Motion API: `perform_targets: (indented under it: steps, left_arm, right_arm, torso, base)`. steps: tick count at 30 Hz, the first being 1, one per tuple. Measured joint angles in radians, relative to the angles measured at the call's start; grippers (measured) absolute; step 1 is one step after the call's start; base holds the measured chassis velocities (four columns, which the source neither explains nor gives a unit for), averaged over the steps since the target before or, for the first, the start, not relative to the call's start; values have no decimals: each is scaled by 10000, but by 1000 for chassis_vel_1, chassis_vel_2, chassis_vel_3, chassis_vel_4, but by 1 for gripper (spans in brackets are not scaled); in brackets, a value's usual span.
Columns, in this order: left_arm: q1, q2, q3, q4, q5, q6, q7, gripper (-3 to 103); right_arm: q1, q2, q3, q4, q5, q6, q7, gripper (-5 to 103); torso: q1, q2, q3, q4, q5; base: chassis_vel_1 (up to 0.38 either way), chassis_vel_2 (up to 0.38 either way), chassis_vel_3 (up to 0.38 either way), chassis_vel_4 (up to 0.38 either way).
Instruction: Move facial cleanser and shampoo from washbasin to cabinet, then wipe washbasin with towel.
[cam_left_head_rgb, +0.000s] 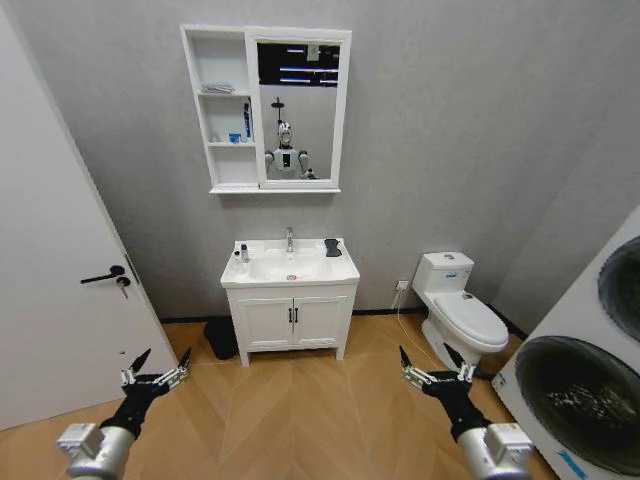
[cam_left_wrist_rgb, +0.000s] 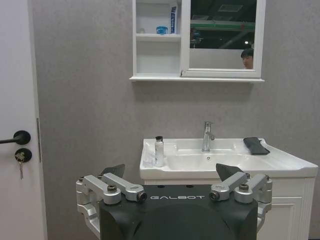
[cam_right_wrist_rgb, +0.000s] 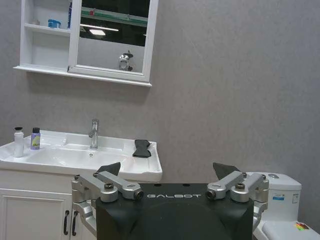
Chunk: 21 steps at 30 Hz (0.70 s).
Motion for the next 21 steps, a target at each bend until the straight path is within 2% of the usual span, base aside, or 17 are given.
perform_targets:
  steps: [21]
  left_arm:
    - [227,-189,-43,-194,100,-97,137,100]
  right_arm:
    - [-235,46,278,-83,-44,332,-589,100]
  torso:
    - [-6,4,-2,1,0]
  base:
    - [-13,9,14,-11]
